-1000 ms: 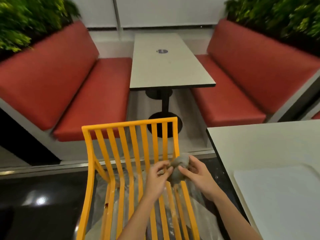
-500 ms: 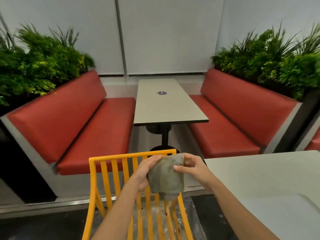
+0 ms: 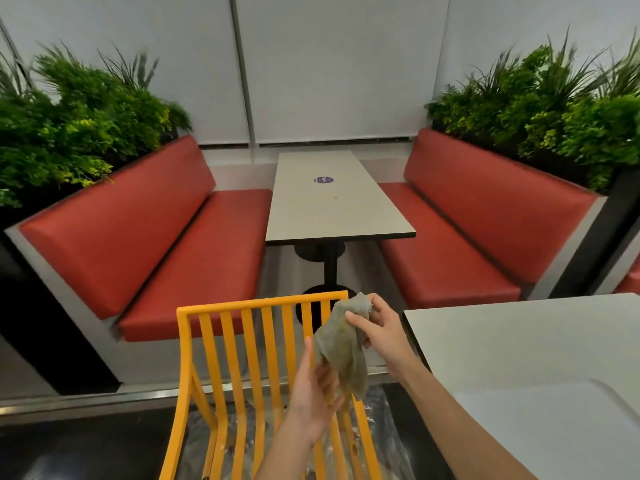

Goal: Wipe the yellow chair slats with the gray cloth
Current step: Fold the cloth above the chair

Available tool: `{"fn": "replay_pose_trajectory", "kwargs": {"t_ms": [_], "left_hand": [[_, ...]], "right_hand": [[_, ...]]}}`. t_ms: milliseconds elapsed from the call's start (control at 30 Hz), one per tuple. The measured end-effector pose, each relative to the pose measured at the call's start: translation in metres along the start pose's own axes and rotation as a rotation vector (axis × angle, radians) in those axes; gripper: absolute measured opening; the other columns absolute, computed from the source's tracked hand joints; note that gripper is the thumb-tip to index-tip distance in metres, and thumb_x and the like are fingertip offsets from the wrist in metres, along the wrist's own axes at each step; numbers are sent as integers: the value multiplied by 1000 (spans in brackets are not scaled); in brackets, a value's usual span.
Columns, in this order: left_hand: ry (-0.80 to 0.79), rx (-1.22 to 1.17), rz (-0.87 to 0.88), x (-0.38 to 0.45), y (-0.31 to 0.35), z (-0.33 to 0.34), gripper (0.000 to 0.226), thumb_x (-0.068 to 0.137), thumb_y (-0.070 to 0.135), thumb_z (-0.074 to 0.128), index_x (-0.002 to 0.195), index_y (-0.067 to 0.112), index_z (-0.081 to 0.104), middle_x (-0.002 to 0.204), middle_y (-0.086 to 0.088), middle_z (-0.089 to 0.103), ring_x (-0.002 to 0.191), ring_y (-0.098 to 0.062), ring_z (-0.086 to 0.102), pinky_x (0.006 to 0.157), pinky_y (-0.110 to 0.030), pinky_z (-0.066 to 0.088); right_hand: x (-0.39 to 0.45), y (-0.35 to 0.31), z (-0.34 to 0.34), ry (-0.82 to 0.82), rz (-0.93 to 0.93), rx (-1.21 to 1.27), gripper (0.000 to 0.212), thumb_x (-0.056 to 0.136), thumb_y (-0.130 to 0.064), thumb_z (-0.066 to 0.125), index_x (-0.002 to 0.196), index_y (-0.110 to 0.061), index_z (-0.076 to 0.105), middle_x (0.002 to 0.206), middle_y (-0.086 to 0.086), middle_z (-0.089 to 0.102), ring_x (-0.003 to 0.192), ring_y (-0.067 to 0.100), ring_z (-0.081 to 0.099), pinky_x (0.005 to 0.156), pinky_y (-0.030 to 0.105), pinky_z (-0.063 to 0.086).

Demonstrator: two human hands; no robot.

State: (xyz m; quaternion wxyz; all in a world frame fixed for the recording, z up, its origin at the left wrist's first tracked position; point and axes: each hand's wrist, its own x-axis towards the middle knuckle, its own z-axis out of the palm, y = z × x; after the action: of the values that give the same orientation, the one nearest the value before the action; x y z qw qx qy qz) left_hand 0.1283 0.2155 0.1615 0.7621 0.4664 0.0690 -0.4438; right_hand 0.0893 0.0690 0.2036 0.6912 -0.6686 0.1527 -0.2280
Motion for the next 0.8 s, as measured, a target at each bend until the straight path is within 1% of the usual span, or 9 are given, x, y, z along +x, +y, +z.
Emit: {"fn": "replay_pose_trajectory", "kwargs": {"t_ms": [100, 200, 300, 400, 500, 567, 667, 733, 800], "left_hand": [[2, 167, 160, -7, 4, 8, 44, 88, 54, 59, 115, 22, 69, 112, -2, 73, 105, -18, 66, 82, -33, 53], [122, 317, 387, -9, 5, 14, 16, 91, 24, 67, 101, 15, 74, 97, -2, 76, 93, -13, 68, 64, -18, 52], [325, 512, 633, 4, -2, 17, 9, 85, 20, 75, 92, 14, 75, 102, 0, 70, 96, -14, 64, 70, -14, 47], [459, 606, 743, 10, -11, 25, 15, 76, 25, 83, 80, 25, 68, 115, 5, 51, 104, -7, 51, 79, -17, 41], [346, 547, 801, 12, -25, 40, 16, 71, 17, 86, 75, 22, 72, 110, 6, 64, 104, -3, 60, 80, -19, 48], [271, 527, 800, 14, -41, 52, 15, 69, 11, 87, 77, 15, 74, 93, 1, 73, 90, -8, 68, 74, -18, 54], [228, 618, 773, 20, -76, 75, 20, 67, 14, 89, 74, 12, 70, 72, -2, 71, 70, -16, 67, 61, -21, 54], [170, 670, 718, 27, -102, 89, 29, 68, 17, 89, 71, 11, 61, 69, -7, 66, 67, -19, 63, 58, -25, 54], [100, 738, 690, 34, -125, 102, 34, 71, 21, 87, 74, 12, 55, 71, -9, 63, 68, -25, 62, 61, -35, 55]], "right_hand": [[-3, 8, -5, 4, -13, -11, 19, 94, -14, 67, 105, -1, 58, 93, 8, 74, 83, 13, 72, 57, 21, 53], [-7, 17, -18, 59, -45, -56, 18, 91, -17, 71, 102, -4, 64, 94, 7, 76, 90, 15, 74, 65, 20, 56], [-14, 30, -38, 171, -81, -212, 17, 84, -23, 79, 96, -12, 73, 89, -2, 77, 87, 9, 73, 71, 20, 58], [-24, 42, -60, 315, -72, -306, 21, 77, -27, 86, 90, -14, 76, 85, -5, 75, 83, 7, 70, 73, 18, 55], [-35, 51, -89, 440, -56, -283, 29, 69, -29, 90, 85, -12, 75, 95, -3, 73, 91, 12, 68, 79, 24, 55], [-48, 53, -109, 462, -30, -166, 23, 69, -21, 90, 81, -8, 76, 99, -3, 75, 94, 16, 71, 83, 29, 59], [-76, 54, -140, 502, -35, -107, 22, 73, -13, 87, 80, 0, 71, 84, 11, 75, 83, 23, 73, 78, 32, 61], [-97, 55, -160, 556, -25, -147, 26, 72, -19, 87, 83, -1, 71, 80, 10, 73, 78, 24, 72, 74, 33, 62], [-117, 59, -183, 626, 32, -147, 24, 72, -17, 88, 87, -6, 74, 82, 8, 75, 78, 26, 73, 71, 37, 63]]}}
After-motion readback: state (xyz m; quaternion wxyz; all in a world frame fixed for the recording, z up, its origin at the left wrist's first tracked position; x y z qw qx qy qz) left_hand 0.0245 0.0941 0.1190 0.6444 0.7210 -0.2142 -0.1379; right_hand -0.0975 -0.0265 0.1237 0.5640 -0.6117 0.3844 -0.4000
